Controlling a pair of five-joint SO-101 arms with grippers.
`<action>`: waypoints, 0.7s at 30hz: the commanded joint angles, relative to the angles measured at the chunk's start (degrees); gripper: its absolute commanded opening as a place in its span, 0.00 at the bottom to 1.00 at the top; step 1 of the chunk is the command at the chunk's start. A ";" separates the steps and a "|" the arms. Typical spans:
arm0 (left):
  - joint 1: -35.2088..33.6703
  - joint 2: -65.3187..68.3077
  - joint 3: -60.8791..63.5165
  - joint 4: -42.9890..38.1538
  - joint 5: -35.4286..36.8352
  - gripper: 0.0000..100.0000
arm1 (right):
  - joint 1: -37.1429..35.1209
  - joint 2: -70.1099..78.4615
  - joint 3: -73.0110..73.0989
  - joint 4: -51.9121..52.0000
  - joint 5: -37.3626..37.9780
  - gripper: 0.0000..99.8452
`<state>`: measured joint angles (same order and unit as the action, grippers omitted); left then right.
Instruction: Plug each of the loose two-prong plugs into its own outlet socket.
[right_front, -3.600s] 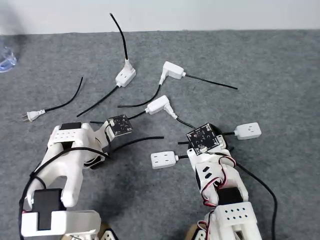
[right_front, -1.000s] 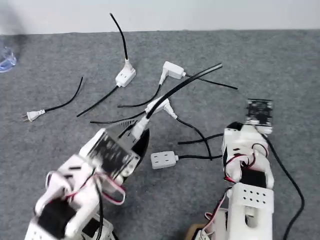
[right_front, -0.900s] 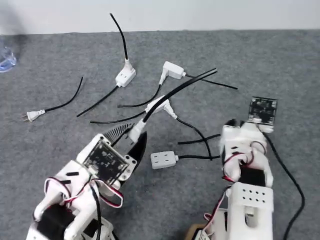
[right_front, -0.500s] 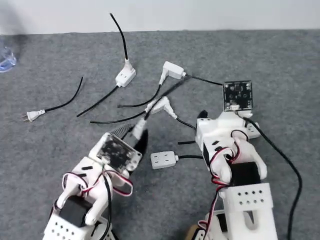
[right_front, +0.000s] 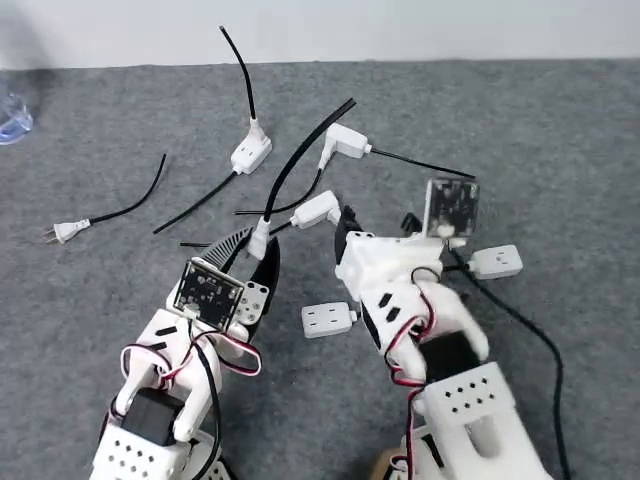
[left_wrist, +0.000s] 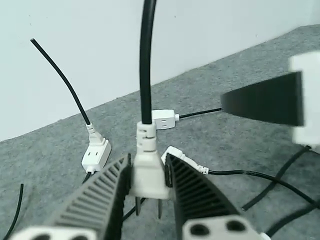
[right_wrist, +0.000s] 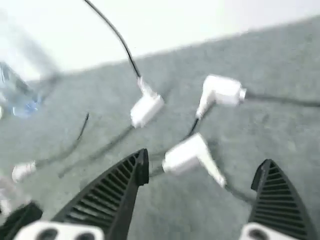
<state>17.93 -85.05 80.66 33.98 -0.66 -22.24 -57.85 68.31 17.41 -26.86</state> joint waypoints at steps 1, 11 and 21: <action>3.25 -0.62 -0.13 -1.41 0.70 0.01 | -0.13 -0.31 7.65 -18.42 -5.80 0.33; 10.46 -0.62 0.84 -0.62 0.44 0.01 | 2.77 -0.31 12.31 -23.78 -15.47 0.33; 21.27 -0.62 1.10 1.85 -3.43 0.01 | 2.77 -0.22 11.96 -23.78 -15.21 0.33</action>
<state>35.08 -85.05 82.15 35.56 -0.75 -19.96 -57.85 81.85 -5.45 -41.80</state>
